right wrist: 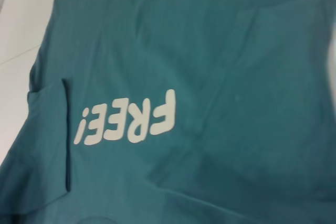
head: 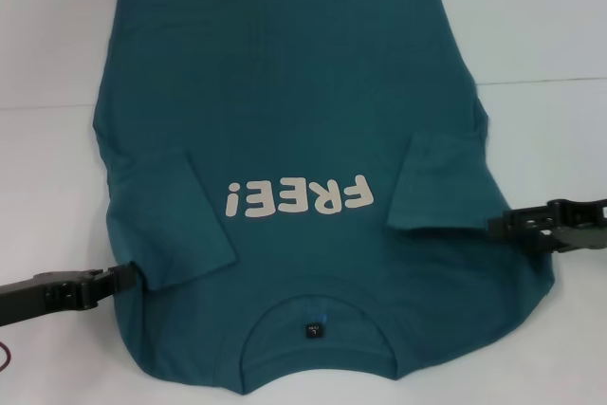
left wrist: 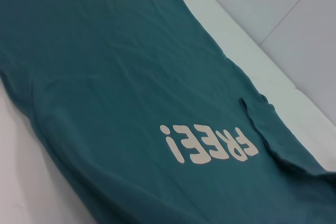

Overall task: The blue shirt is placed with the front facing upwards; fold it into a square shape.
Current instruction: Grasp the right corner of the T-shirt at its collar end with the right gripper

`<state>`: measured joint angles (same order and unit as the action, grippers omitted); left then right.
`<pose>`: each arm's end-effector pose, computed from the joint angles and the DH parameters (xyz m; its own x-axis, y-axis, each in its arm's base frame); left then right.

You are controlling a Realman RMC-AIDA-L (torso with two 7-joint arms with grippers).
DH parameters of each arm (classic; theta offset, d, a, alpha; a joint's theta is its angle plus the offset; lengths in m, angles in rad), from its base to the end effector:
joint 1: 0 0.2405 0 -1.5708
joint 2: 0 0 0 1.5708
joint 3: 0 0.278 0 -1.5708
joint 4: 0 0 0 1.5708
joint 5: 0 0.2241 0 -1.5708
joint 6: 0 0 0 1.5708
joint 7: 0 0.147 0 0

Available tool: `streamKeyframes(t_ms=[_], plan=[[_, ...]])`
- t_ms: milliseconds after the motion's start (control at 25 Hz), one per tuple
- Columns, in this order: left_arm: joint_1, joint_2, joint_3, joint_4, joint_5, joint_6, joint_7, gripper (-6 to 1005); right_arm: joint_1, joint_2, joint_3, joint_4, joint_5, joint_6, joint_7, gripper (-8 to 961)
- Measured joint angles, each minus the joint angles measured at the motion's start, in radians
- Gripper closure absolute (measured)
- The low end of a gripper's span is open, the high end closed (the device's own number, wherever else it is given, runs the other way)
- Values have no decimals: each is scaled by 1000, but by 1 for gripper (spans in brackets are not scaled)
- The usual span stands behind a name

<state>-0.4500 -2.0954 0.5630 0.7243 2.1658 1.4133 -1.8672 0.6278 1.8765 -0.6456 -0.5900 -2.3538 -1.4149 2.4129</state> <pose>-0.3451 0.3406 0.0013 0.4371 0.7330 0.5212 0.8838 -0.4574 -0.0979 0.3452 0.3910 0.0587 0.1420 -0.9264 -0.3488 -0.9888 -0.1164 -0.0934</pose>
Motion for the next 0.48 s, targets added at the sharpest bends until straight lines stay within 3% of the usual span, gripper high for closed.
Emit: streamKeyframes(t_ms=[240,480], plan=[[-2,0,0,0,0,2,0,950,-32,-22,1,-20,0,-40,0,38],[-5,-1,2,0,0,3,0,950,-40,-22,28,-22,3,-81,-15,37]])
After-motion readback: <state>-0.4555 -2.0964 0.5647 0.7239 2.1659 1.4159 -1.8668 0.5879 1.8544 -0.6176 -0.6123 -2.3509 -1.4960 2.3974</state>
